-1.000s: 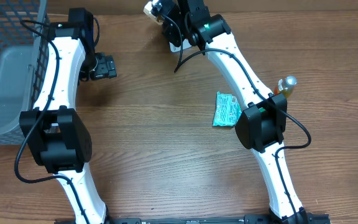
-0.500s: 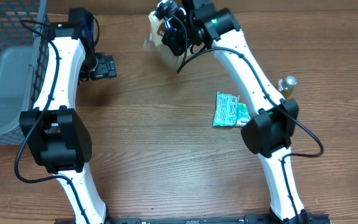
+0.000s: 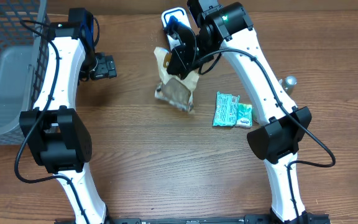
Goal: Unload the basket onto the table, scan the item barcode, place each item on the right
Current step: 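Carry the pouch back down and lower it onto the table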
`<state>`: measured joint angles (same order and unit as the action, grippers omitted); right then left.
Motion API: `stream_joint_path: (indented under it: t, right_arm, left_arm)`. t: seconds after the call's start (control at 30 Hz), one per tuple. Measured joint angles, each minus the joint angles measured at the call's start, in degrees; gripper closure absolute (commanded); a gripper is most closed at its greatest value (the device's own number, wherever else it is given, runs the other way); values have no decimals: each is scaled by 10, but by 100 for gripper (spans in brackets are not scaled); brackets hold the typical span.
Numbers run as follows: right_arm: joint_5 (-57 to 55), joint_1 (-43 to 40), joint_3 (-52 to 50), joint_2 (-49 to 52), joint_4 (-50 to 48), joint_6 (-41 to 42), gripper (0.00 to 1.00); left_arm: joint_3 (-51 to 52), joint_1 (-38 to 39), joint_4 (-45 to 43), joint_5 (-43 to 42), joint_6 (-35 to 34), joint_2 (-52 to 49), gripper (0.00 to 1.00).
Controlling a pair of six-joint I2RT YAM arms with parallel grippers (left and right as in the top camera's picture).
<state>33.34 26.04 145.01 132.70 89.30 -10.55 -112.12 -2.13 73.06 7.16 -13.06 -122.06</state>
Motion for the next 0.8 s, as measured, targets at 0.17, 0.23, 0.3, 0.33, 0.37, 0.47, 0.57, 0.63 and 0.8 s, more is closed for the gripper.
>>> stream_joint_path:
  t: [0.17,0.23,0.3,0.33,0.37,0.47,0.57,0.63,0.8]
  right_arm:
    - [21,6,0,0,51,3,96]
    - [24,12,0,0,71,4,96]
    - [25,19,0,0,78,4,96]
    - [25,24,-1,0,78,4,96]
    - [25,29,-2,0,78,4,96]
    - [27,49,-11,0,78,4,96]
    - [28,73,-30,0,77,4,96]
    - [28,89,-48,0,75,4,96]
    - [28,120,-109,0,55,4,91]
  left_arm:
    - [0,0,0,0,0,0,0]
    - [0,0,0,0,0,0,1]
    - [0,0,0,0,0,0,1]
    - [0,0,0,0,0,0,0]
    - [0,0,0,0,0,0,0]
    - [0,0,0,0,0,0,0]
    - [0,0,0,0,0,0,1]
    - [0,0,0,0,0,0,1]
    - [0,0,0,0,0,0,0]
